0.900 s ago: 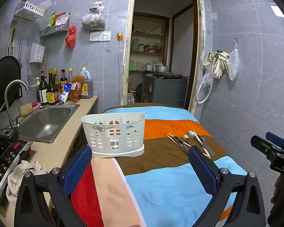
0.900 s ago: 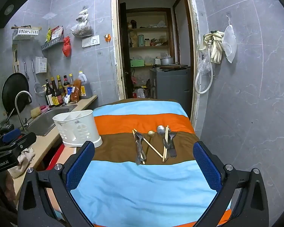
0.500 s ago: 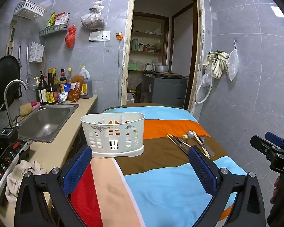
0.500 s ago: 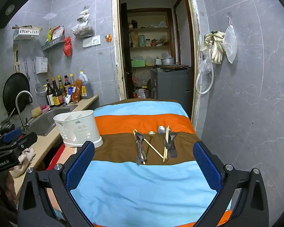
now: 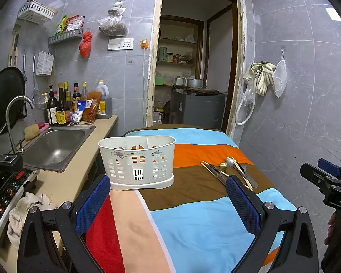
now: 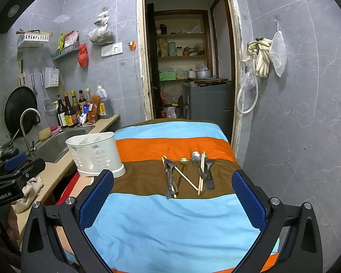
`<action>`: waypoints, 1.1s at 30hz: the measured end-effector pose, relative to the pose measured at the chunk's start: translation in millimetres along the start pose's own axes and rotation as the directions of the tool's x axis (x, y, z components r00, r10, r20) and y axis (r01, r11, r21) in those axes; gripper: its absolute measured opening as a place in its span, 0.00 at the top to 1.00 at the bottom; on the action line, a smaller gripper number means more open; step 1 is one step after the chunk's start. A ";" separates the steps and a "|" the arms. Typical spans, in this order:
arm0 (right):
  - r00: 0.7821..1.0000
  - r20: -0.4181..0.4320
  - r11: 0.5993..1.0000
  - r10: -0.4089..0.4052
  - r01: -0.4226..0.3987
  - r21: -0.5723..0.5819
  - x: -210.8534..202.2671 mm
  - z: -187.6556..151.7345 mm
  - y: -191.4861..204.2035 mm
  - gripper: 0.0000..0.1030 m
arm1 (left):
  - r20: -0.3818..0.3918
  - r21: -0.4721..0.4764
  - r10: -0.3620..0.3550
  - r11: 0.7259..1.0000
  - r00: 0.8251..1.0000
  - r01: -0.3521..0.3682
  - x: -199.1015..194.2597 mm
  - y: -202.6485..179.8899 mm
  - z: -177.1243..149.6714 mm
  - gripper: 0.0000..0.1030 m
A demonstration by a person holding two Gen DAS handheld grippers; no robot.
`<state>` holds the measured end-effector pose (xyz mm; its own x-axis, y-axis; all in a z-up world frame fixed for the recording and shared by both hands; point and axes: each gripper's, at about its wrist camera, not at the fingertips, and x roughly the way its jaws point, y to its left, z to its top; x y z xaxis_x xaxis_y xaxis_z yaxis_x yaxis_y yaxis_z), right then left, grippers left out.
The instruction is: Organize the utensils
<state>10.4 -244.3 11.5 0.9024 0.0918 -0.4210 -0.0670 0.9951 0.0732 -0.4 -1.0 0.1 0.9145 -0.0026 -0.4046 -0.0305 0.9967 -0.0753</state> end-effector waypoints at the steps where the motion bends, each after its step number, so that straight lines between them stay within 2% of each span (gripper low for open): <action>1: 1.000 0.001 1.000 0.000 0.000 -0.001 -0.9 -0.3 0.9 0.01 | 0.001 0.000 0.000 1.000 1.000 0.000 0.1 0.2 0.0 0.01; 33: 1.000 0.003 1.000 0.000 0.000 -0.006 0.2 -0.4 5.6 0.01 | 0.003 0.000 -0.001 1.000 1.000 0.001 -0.3 0.2 -0.2 0.01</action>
<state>10.0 -238.7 11.5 0.9038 0.0917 -0.4180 -0.0698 0.9953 0.0674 -0.8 -0.8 0.0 0.9159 -0.0029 -0.4015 -0.0299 0.9967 -0.0754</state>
